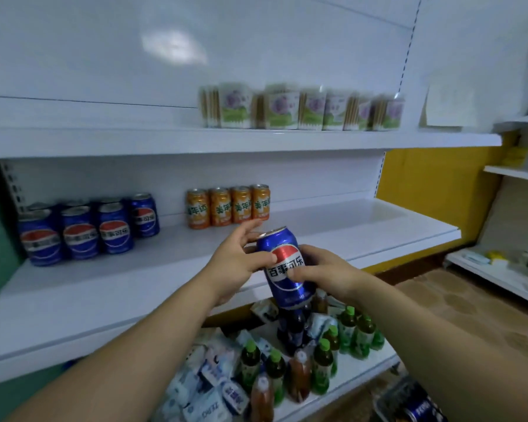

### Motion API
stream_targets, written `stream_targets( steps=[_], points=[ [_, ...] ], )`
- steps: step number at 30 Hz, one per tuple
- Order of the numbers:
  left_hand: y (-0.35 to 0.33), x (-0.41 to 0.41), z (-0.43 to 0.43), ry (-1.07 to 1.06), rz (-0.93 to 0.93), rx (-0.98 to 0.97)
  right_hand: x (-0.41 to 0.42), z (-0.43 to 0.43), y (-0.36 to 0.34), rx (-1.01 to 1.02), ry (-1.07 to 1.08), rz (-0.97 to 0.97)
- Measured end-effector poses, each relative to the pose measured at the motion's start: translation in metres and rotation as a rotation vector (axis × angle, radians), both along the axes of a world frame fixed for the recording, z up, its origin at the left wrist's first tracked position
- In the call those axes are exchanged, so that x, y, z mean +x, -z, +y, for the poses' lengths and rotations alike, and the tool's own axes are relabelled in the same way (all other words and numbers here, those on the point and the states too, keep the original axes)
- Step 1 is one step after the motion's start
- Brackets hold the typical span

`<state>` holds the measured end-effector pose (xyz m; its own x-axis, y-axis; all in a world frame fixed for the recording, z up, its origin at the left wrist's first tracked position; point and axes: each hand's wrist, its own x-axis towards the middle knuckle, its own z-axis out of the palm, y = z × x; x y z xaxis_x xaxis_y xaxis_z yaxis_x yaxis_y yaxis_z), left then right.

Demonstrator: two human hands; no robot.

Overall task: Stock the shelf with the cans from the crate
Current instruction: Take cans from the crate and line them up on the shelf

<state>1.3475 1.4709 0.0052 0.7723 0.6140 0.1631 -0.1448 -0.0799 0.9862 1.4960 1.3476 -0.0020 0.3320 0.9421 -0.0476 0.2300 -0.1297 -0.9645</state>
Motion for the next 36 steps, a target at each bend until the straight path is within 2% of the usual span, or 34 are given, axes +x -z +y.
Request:
stream_targets(
  steps=[6,11,13,17,20,22,32,36],
  points=[
    [0.008,-0.023,0.009,-0.002,0.082,0.097,-0.028,0.030,-0.004,0.127,0.075,0.077],
    [0.014,-0.039,0.028,-0.063,0.169,0.201,-0.048,0.060,-0.014,0.146,0.086,-0.065],
    [0.020,-0.055,0.044,-0.106,0.316,0.298,-0.057,0.075,-0.010,0.153,0.104,-0.096],
    [0.042,-0.102,0.084,-0.236,0.841,0.633,-0.074,0.104,0.003,0.139,0.097,-0.077],
    [0.057,-0.136,0.103,-0.264,1.122,0.798,-0.087,0.127,0.012,0.124,0.080,-0.094],
    [0.063,-0.151,0.112,-0.276,1.263,0.839,-0.095,0.142,0.018,0.131,0.070,-0.101],
    [0.078,-0.158,0.124,-0.350,1.311,0.865,-0.115,0.217,0.037,0.227,-0.024,-0.045],
    [0.081,-0.158,0.126,-0.354,1.318,0.878,-0.122,0.251,0.036,0.263,-0.043,-0.098]
  ],
)
